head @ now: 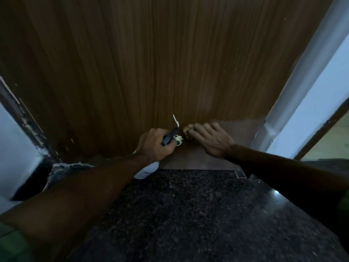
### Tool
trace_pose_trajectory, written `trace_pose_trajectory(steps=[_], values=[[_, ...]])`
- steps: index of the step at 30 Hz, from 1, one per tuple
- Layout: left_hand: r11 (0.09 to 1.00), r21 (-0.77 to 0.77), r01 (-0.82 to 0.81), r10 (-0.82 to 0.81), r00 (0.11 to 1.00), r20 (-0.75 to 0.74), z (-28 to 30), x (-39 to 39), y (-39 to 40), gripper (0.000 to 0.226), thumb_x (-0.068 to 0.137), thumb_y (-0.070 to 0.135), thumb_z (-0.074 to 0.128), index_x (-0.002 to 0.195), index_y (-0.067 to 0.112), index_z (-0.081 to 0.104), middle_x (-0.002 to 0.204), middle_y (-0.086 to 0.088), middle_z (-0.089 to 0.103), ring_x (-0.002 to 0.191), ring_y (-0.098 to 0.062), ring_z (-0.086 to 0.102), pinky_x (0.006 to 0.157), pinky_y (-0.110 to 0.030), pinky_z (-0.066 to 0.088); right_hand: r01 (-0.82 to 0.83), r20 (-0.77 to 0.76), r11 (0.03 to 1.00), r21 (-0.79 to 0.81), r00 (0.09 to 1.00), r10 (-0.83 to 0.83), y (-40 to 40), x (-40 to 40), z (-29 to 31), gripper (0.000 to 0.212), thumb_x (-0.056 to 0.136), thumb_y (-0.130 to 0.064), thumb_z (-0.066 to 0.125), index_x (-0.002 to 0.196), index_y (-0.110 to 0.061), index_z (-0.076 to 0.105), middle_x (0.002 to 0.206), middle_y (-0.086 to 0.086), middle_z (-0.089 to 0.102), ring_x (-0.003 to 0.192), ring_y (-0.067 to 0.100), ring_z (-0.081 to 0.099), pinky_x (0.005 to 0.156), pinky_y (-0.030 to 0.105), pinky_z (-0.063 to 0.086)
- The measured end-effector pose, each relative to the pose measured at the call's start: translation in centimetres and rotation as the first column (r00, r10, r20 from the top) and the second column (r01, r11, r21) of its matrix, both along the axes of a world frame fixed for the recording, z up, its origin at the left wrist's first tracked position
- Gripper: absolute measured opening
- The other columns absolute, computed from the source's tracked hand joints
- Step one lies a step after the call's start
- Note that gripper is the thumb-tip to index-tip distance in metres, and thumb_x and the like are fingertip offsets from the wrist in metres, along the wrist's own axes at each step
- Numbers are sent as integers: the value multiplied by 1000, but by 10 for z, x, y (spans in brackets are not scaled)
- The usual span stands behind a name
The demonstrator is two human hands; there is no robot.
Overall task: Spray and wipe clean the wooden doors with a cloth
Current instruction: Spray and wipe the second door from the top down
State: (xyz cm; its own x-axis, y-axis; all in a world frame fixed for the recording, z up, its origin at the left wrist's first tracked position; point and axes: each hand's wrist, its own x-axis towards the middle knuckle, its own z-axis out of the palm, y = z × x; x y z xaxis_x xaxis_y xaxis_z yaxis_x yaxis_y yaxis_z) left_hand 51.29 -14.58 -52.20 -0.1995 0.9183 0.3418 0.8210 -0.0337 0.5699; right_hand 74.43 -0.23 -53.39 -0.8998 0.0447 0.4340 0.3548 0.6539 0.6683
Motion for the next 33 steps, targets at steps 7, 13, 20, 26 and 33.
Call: trace_pose_trajectory(steps=[7,13,20,26,33], values=[[996,75,43,-46,998,45,35,30,27,41,95,31,66,60,20,48,53,5,53,47,-14,51,48,-25,26,-65,-26,997,-52,998,63,3,16,-41,28,104,-15,47,126,-13,64,122,13,61,95,31,53,79,43,41],[990,135,52,-61,996,67,41,53,40,40,95,32,64,61,14,50,54,0,55,47,-17,52,46,-26,27,-160,77,985,64,985,155,14,30,-35,43,111,-13,28,126,-20,69,118,11,65,96,30,58,79,41,45],[986,160,40,-57,993,106,20,66,59,40,91,39,59,62,13,50,53,1,55,47,-14,52,48,-27,27,-37,-115,997,71,992,45,39,68,-32,37,105,-22,48,142,-19,52,141,12,50,112,36,51,87,47,40],[982,181,53,-78,988,131,7,77,68,42,92,40,59,59,16,48,50,3,50,46,-15,49,46,-27,26,-72,85,993,98,994,64,45,82,-44,32,106,-20,42,133,-25,58,137,5,55,108,28,56,87,42,42],[981,178,81,-100,990,100,22,85,72,43,93,34,63,58,16,46,50,2,51,44,-14,48,47,-28,26,74,-447,980,-185,881,-151,28,81,-37,47,90,-20,53,136,-14,50,137,17,42,112,39,45,86,48,38]])
